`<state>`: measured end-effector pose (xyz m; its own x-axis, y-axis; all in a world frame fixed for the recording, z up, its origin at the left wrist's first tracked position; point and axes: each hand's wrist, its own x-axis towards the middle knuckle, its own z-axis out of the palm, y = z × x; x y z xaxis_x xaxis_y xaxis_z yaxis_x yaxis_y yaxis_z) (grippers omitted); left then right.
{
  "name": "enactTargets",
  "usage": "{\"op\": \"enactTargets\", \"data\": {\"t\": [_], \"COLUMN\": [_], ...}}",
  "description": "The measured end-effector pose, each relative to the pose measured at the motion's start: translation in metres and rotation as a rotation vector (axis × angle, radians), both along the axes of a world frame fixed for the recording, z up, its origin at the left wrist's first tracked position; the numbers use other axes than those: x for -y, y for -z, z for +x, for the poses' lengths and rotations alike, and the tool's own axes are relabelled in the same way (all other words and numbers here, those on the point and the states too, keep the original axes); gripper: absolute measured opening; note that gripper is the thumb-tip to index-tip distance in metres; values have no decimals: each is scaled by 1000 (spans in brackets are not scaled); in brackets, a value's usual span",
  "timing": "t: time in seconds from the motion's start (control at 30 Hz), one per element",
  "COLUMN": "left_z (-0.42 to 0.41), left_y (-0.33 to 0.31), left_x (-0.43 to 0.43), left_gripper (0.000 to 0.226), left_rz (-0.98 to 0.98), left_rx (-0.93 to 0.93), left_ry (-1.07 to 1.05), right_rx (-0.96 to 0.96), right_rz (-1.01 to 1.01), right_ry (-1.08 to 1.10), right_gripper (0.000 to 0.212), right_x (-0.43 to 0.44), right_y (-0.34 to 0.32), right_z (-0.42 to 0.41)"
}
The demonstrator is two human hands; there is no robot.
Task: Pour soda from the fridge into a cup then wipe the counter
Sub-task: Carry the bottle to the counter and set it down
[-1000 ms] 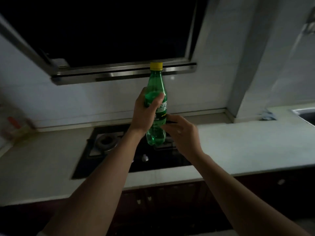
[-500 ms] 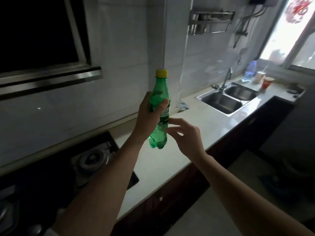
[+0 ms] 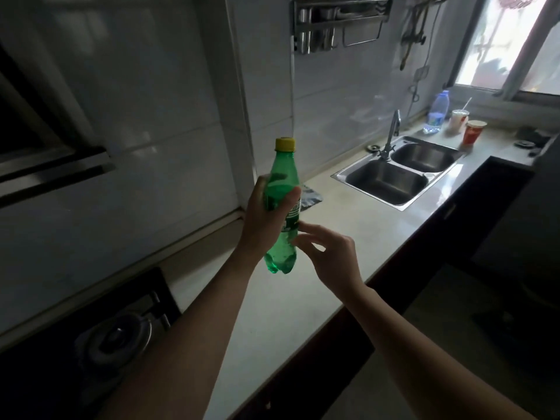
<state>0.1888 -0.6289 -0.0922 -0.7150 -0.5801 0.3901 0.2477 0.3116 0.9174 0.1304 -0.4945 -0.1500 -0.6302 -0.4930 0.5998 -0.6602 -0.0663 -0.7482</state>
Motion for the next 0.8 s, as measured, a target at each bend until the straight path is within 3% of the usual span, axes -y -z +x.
{"op": "enactTargets", "data": {"t": [0.2,0.37,0.57,0.8], "left_z": [-66,-88,-97,-119], "left_y": [9,17,36,73], "left_x": [-18,-13,15,67], "left_gripper": [53,44,56,50], "left_rz": [-20,26,5,67], "left_rx": [57,96,135,141], "left_ry": [-125,-298,-487,-591], "right_rx": [28,49,45,8], "right_rz": [-8,45,119,285], "right_ry": [-100,-222,-348,-414], "right_gripper": [33,31,28,27], "right_x": [-6,1,40,97], "right_y": [14,17,37,54], "right_z": [-82,-127,-151,-178]}}
